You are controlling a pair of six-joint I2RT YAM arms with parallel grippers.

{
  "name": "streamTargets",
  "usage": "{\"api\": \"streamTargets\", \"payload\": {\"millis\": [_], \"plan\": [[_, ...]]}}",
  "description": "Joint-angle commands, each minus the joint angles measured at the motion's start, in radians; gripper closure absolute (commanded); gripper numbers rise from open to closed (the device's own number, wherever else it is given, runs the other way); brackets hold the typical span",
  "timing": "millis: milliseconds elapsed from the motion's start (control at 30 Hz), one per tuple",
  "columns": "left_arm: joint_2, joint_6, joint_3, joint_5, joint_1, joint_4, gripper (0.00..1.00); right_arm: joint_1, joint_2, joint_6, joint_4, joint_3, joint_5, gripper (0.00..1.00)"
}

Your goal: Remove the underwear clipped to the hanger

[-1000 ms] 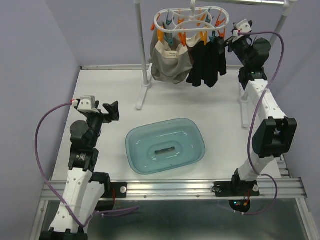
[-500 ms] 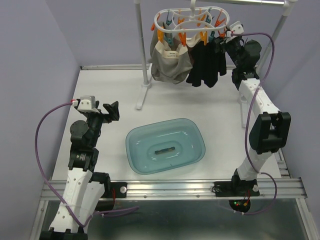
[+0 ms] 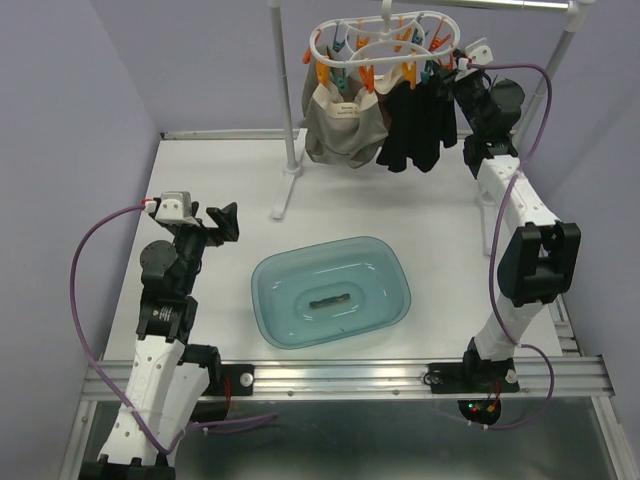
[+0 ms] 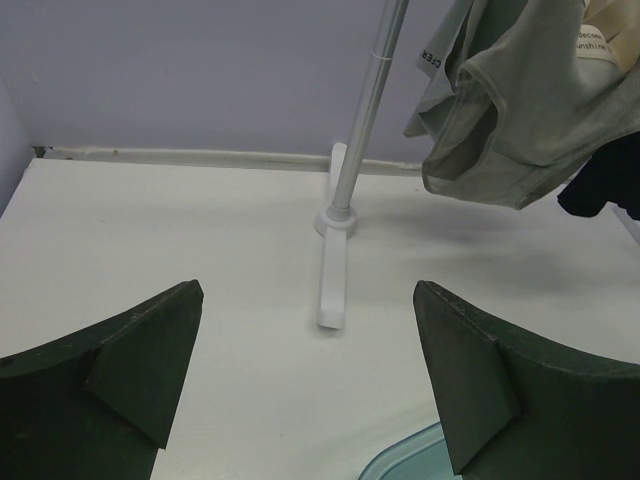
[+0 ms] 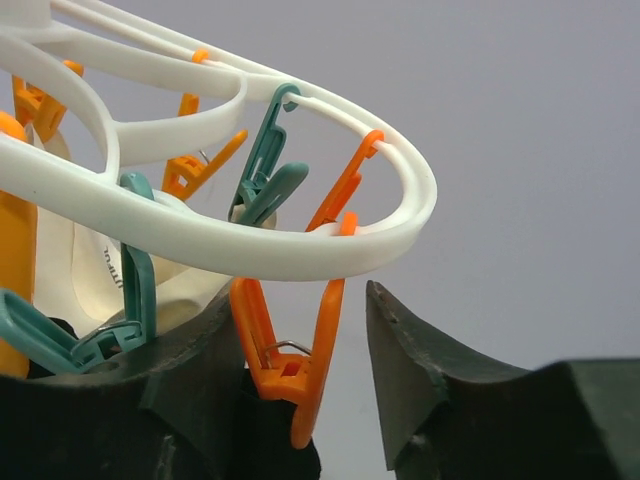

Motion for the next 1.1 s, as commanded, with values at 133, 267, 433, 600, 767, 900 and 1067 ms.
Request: {"api": "streamTargets", "payload": {"millis": [133, 267, 433, 600, 767, 900, 1067], "plan": [[-0.005, 0.019, 0.013, 0.014, 0.002, 0.062, 0.01, 0.009, 0.001, 0.020, 0.074, 0.065, -0.006, 0.73], [-0.007, 0.021, 0.013, 0.015, 0.002, 0.062, 0.01, 0.009, -0.008, 0.005, 0.074, 0.050, -0.039, 0.88], [-0.011, 0.023, 0.013, 0.018, 0.001, 0.062, 0.01, 0.009, -0.024, 0.000, 0.072, 0.019, -0.038, 0.63], [-0.011, 0.021, 0.012, 0.025, 0.002, 0.063, 0.01, 0.009, -0.047, -0.012, 0.074, -0.006, -0.021, 0.49], [-0.007, 0.023, 0.012, 0.034, 0.002, 0.063, 0.01, 0.007, -0.063, -0.003, 0.072, -0.018, 0.008, 0.24], [-0.011, 0.023, 0.010, 0.060, 0.002, 0.068, 0.01, 0.009, -0.097, -0.027, 0.069, -0.079, 0.040, 0.12], [-0.010, 0.018, 0.012, 0.110, 0.002, 0.080, 0.01, -0.005, -0.177, -0.055, 0.005, -0.186, 0.068, 0.00]]}}
